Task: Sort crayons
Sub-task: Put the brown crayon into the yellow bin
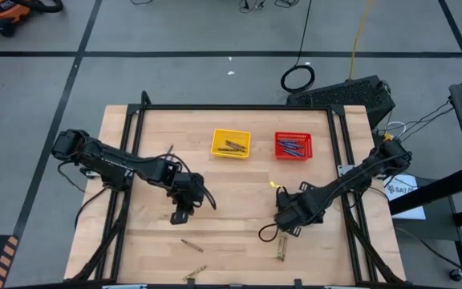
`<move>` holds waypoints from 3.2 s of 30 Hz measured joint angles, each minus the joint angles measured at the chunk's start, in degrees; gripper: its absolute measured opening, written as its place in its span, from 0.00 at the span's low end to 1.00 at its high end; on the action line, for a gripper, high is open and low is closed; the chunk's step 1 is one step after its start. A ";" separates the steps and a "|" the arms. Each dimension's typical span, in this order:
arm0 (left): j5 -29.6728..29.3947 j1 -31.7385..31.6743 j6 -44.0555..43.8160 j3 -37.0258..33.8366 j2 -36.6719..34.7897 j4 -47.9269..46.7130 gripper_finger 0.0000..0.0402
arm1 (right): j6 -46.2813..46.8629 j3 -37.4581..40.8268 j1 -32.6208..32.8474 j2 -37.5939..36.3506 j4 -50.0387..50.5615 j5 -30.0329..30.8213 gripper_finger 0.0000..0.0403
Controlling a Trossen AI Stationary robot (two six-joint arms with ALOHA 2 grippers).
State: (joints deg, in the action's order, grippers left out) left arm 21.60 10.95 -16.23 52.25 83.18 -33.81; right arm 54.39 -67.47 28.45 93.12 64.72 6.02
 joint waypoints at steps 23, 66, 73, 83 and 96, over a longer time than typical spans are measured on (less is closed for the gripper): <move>-17.70 16.70 -5.63 -0.02 0.06 0.59 0.26 | -7.57 -4.32 -5.64 0.00 0.22 7.54 0.36; -18.96 25.02 -8.96 2.93 19.98 10.00 0.02 | -9.71 -4.30 -7.08 -0.02 -2.02 1.12 0.36; -19.21 23.57 -6.07 3.26 17.97 9.31 0.01 | -16.36 -4.30 -6.92 -0.02 -12.20 1.27 0.36; -31.87 20.66 -1.39 3.32 8.28 11.70 0.00 | -30.51 -4.27 -4.97 -0.02 -27.47 1.32 0.36; -42.61 18.40 3.50 3.45 5.70 32.03 0.00 | -40.77 -4.27 -2.19 -0.02 -38.83 13.88 0.36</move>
State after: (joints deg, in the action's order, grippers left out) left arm -21.02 29.35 -12.73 55.70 88.88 -1.78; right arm 13.62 -71.75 26.25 93.10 25.89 19.90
